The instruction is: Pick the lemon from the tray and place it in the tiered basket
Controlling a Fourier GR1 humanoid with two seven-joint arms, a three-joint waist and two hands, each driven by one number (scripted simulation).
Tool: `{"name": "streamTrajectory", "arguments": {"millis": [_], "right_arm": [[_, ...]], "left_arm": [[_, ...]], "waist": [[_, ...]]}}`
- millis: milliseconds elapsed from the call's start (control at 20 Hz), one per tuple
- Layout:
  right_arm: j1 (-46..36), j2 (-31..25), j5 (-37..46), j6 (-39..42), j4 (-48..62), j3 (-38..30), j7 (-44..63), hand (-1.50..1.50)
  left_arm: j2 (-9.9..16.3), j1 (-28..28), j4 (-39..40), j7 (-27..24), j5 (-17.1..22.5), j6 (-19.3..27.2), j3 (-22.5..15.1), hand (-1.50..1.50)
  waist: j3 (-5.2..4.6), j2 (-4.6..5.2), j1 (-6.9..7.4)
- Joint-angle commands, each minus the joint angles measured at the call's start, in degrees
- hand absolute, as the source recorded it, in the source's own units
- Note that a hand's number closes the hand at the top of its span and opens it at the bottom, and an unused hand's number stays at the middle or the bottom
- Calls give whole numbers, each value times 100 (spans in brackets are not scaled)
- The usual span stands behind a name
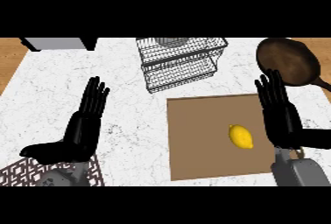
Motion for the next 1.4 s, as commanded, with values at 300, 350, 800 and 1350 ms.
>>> {"name": "streamTrajectory", "arguments": {"millis": [300,350,800,1350], "right_arm": [[-512,774,-2643,1242,496,-979,59,150],[-1221,-1534,-697,2788,851,-6,768,150],[-1287,-1935,-3852,6957,1834,10,1767,-150],[-2717,-3784,-1815,8398,557,-1056,1576,-150]], "left_arm": [[448,-89,360,124,-529,142,39,0],[416,-330,574,342,-826,222,-242,0],[462,-412,578,556,-1040,333,-325,0],[397,-520,715,783,-1043,439,-231,0]], "waist": [[373,324,131],[106,255,441],[138,211,489],[132,73,315]]}}
